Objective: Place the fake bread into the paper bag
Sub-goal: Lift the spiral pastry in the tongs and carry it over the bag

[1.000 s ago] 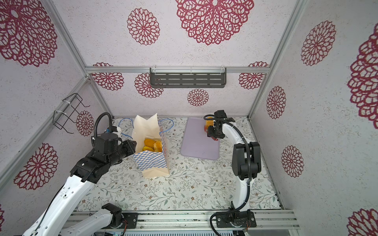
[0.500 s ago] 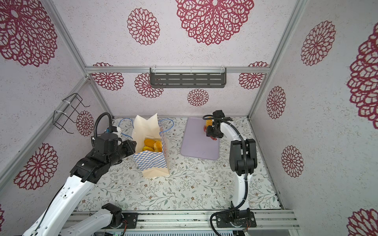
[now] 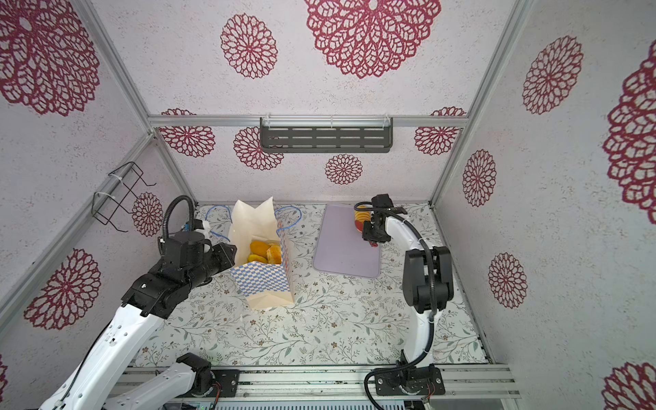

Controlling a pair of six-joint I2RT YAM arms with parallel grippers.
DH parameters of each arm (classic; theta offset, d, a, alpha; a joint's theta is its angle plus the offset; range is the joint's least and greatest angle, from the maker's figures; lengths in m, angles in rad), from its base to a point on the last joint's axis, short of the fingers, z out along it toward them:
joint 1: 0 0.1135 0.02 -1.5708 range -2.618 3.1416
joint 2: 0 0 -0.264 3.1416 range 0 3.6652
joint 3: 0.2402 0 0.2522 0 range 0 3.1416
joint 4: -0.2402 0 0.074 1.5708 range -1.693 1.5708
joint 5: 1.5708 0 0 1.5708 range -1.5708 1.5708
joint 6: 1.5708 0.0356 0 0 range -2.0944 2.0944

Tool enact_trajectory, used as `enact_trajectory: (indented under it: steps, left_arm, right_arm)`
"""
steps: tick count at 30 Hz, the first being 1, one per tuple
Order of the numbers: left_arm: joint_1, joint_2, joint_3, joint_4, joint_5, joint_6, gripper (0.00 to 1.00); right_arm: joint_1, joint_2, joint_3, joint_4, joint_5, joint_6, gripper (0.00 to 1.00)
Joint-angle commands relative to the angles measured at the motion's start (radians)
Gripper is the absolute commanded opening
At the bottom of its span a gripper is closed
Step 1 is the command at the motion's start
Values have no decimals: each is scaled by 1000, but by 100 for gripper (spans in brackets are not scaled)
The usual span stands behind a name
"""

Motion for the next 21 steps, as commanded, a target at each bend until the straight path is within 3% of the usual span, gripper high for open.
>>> enact_trajectory:
  steps: [1,7,14,21]
  left_arm:
    - [10,1,15,22,-11,5,20]
    - [10,17,29,26,-16,7,22]
    - [10,26,46,25,-24,6,22]
    - [11,15,86,-8,-65,14,22]
  right_arm:
    - [20,-181,-16,33,-31,8,38]
    - [87,-368,-45,-8,-41,12,37]
    - [198,-545,64,-68,-32,21,37]
    - [389,-592,211,-88,-64,36,37]
